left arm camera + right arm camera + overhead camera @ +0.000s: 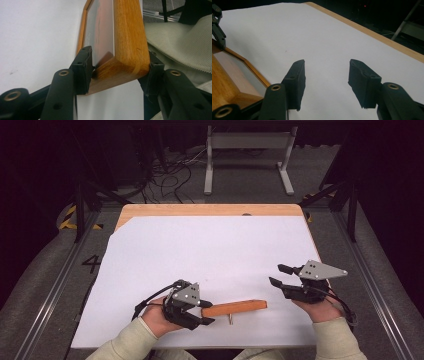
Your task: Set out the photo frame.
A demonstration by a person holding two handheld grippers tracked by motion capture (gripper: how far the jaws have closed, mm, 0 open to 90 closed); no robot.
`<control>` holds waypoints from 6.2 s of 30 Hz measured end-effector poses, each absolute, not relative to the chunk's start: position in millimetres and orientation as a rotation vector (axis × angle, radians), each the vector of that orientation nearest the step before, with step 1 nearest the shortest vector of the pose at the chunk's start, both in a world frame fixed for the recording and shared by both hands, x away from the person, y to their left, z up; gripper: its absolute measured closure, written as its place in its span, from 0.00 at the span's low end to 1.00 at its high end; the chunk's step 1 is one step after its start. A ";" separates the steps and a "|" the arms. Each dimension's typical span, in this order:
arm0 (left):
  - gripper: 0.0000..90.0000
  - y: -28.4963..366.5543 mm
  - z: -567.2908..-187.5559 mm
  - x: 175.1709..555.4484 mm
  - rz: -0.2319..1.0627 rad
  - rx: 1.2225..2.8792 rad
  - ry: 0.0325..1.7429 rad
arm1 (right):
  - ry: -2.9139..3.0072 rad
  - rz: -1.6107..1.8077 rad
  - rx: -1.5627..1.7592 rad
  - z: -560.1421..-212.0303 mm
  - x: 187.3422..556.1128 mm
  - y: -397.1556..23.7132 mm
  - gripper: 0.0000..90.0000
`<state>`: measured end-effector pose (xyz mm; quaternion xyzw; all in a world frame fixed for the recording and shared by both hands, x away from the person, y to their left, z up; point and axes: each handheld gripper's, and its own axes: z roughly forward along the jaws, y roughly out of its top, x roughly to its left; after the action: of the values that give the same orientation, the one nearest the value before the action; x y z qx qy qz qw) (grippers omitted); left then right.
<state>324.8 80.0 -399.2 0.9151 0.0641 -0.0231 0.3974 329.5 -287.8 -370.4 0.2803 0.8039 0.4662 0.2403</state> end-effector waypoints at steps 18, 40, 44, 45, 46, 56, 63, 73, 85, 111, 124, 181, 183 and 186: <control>0.28 108.5 -386.0 333.3 -0.205 2.177 0.217 | 2.261 1.243 0.792 -381.8 322.8 -291.3 0.59; 0.28 163.5 -384.0 360.3 0.184 2.007 0.602 | 2.525 1.083 0.713 -418.3 296.6 -278.5 1.00; 0.28 166.5 -389.5 365.0 0.200 2.003 0.644 | 2.596 1.054 0.694 -427.1 297.4 -270.7 1.00; 0.28 166.7 -390.3 365.6 0.203 2.002 0.646 | 2.606 1.054 0.688 -428.5 297.5 -268.6 1.00; 0.28 167.0 -390.6 365.8 0.204 2.002 0.650 | 2.614 1.053 0.680 -429.7 297.5 -266.5 1.00; 0.28 165.2 -394.9 366.8 0.211 2.011 0.662 | 2.630 1.092 0.689 -440.8 305.6 -254.0 1.00; 0.28 164.5 -395.7 366.7 0.218 2.017 0.655 | 2.633 1.079 0.676 -442.8 307.1 -251.0 1.00; 0.28 162.8 -398.0 366.2 0.202 2.031 0.661 | 2.578 1.111 0.790 -441.9 321.0 -251.3 1.00; 0.29 165.1 -405.4 368.1 0.201 2.047 0.688 | 2.532 1.138 0.877 -439.1 348.7 -240.9 1.00; 0.47 171.7 -413.3 362.2 0.156 2.101 0.720 | 2.512 1.180 0.921 -438.3 401.1 -201.8 1.00; 0.65 164.2 -417.2 361.8 0.098 2.151 0.694 | 2.520 1.199 0.897 -438.0 416.0 -174.2 1.00; 1.00 76.1 -440.5 331.2 -0.174 2.457 0.258 | 2.403 1.202 0.950 -409.2 352.8 -252.8 1.00; 1.00 72.2 -442.7 329.1 -0.176 2.478 0.251 | 2.404 1.206 0.949 -409.0 352.6 -252.7 1.00; 1.00 69.1 -444.7 328.0 -0.181 2.492 0.250 | 2.403 1.212 0.948 -408.5 352.4 -253.0 1.00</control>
<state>328.0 69.1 -444.7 0.9434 0.0948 -0.0687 0.3102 352.4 -253.0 -408.5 0.3289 0.8334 0.4204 0.1436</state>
